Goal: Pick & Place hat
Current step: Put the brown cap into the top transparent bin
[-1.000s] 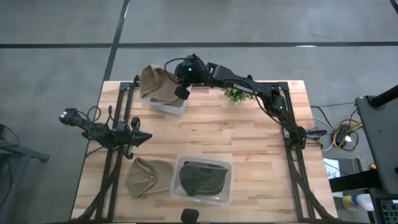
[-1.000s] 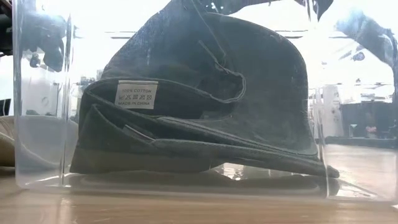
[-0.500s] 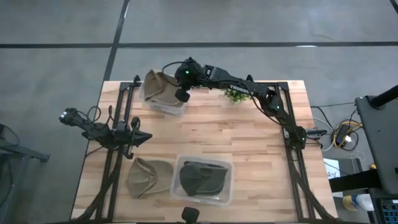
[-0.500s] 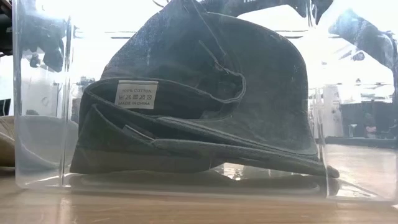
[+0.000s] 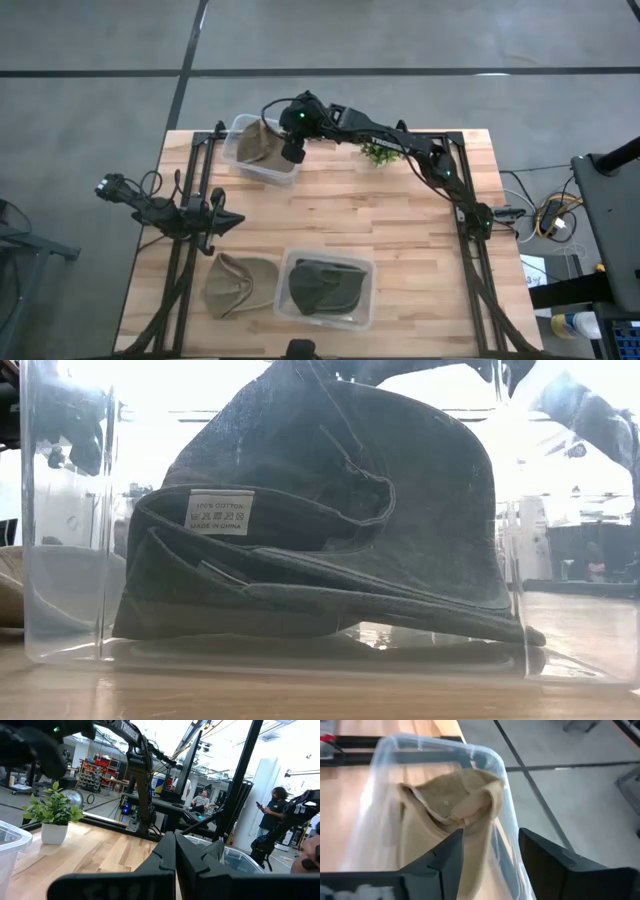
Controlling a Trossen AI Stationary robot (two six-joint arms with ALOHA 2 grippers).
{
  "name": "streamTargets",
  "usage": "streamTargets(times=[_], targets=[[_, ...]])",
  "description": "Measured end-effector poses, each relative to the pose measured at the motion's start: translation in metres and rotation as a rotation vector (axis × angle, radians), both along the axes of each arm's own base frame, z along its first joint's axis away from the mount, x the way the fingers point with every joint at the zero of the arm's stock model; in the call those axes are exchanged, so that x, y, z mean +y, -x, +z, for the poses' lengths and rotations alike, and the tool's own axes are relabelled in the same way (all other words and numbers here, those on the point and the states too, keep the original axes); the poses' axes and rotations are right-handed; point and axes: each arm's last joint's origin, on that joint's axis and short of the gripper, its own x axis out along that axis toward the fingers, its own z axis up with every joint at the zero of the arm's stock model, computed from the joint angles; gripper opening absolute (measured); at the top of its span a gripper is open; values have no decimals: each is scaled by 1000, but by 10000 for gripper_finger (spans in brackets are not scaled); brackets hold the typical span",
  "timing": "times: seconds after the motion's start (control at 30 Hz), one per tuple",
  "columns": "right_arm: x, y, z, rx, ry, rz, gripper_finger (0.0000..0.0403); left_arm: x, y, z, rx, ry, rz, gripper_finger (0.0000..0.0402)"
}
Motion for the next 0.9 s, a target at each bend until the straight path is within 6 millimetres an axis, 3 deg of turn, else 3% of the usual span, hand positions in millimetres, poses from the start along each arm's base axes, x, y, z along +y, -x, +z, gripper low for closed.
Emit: streamTargets(times=[0.2, 0.33, 0.47, 0.73, 0.9], targets=[[26, -1, 14, -8, 21, 63, 195, 1, 0, 0, 1, 78, 25, 0], [45, -4, 15, 11, 28, 108, 192, 4, 0, -4, 28, 186, 112, 0], [65, -6, 13, 54, 27, 156, 192, 4, -1, -6, 55, 179, 129, 10], [109, 5, 6, 261, -15, 253, 195, 3, -2, -2, 227, 204, 120, 112], [140, 14, 5, 368, -37, 311, 196, -2, -4, 3, 381, 200, 9, 154]])
